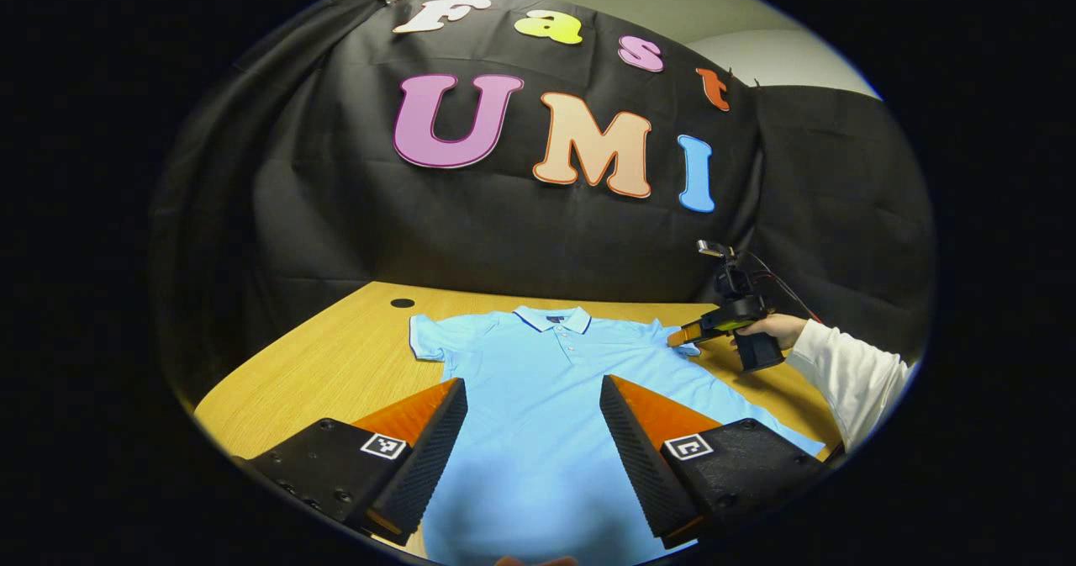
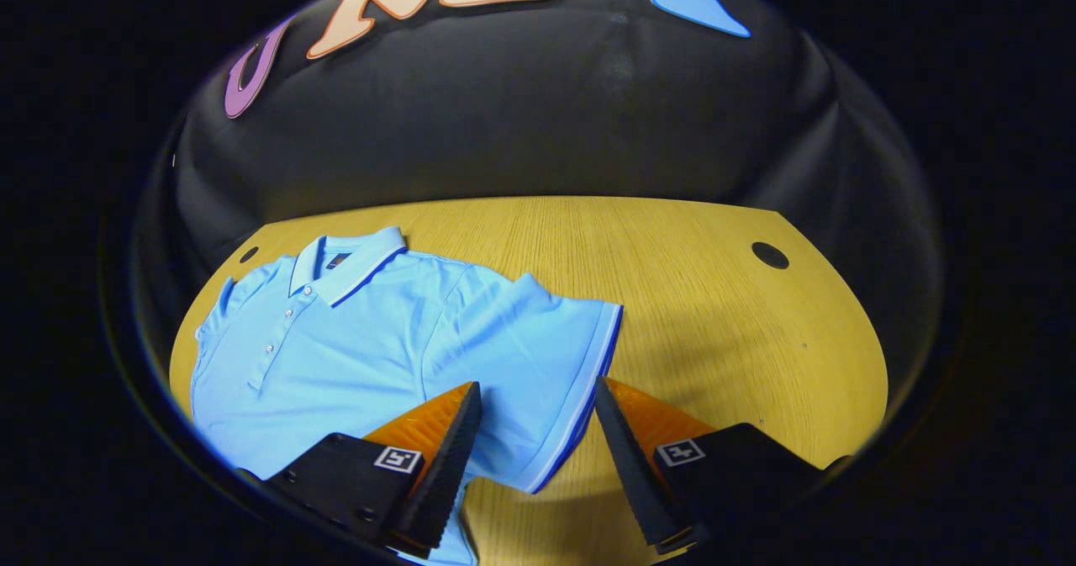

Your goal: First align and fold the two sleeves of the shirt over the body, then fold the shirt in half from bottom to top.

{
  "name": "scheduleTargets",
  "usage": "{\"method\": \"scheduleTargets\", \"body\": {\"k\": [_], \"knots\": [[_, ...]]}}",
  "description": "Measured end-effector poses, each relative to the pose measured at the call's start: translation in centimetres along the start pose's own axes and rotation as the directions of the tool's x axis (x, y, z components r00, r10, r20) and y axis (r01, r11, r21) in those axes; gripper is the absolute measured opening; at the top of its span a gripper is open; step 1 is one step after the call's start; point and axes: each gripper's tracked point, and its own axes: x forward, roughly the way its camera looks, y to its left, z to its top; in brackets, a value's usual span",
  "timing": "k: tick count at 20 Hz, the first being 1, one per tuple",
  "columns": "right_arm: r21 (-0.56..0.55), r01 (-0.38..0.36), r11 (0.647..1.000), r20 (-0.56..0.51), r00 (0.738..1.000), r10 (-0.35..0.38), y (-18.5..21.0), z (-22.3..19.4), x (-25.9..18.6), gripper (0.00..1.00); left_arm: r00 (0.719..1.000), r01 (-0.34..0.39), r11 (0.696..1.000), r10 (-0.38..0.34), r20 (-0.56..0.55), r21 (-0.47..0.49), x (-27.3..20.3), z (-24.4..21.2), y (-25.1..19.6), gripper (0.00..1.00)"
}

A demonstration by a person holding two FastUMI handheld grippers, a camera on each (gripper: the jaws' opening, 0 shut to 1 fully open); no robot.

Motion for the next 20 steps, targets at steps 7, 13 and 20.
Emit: {"method": "scheduleTargets", "body": {"k": [7, 13, 20], "knots": [[0.012, -0.038, 0.999, 0.000, 0.999, 0.038, 1.5, -0.2, 0.0, 0.35, 1.000, 0.018, 1.000, -0.018, -0.014, -0.012, 0.1, -0.4, -0.7, 0.95], [-0.009, 0.014, 1.000, 0.025, 1.000, -0.014, 2.1, 0.1, -0.3, 0.02, 1.000, 0.028, 1.000, -0.028, -0.012, -0.005, -0.1, -0.2, -0.9, 0.95], [0.101, -0.122, 0.987, 0.144, 0.984, 0.107, 6.6, 4.0, -2.1, 0.02, 1.000, 0.027, 1.000, -0.027, -0.007, -0.002, -0.1, 0.1, -0.7, 0.95]]}}
